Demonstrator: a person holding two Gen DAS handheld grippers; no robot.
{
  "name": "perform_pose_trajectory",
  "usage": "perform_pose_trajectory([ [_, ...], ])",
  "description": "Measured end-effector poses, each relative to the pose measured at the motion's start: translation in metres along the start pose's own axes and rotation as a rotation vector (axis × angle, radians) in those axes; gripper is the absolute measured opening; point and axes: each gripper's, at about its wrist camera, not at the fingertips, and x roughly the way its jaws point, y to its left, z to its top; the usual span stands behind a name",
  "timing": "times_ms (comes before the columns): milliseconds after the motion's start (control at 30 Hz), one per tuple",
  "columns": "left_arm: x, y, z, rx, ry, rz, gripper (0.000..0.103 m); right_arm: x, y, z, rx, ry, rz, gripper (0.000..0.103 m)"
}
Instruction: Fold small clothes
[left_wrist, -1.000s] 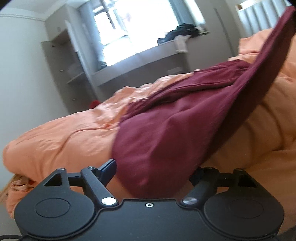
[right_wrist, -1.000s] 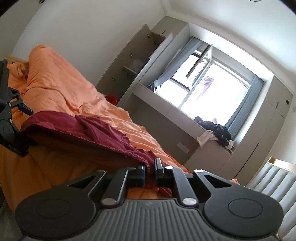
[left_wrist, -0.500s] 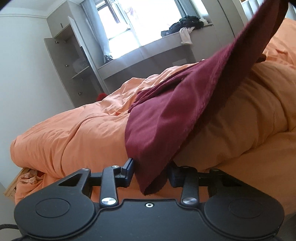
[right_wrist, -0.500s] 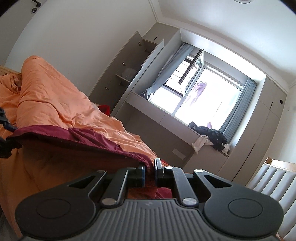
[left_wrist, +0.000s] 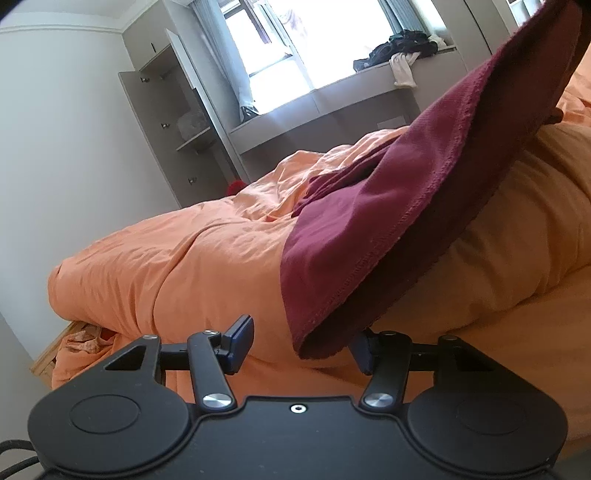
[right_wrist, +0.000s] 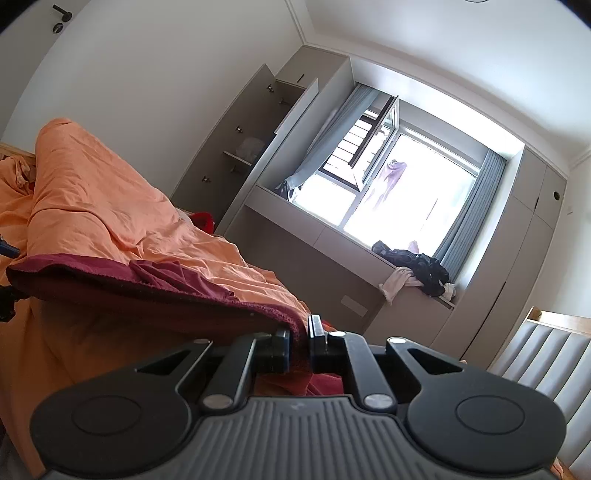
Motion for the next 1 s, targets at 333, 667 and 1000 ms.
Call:
perform_pose_trajectory([
  [333,-0.011,-0.002,0.011,0.027,-0.107,0.021,0.038,0.001,0.002,-0.002,0.007,0.019,-0.003,0.010],
  [667,-0.030,0.019,0.016,-0.087,-0.247,0.021,0.005,-0.004,0.011,-0.016,0.059,0.018,-0.026,0.010],
  [1000,-0.088,0.069,0.056,-0.262,-0.448,-0.047,0.005,-0.062,0.003,-0.023,0.155,-0.126,-0.133,0.008],
])
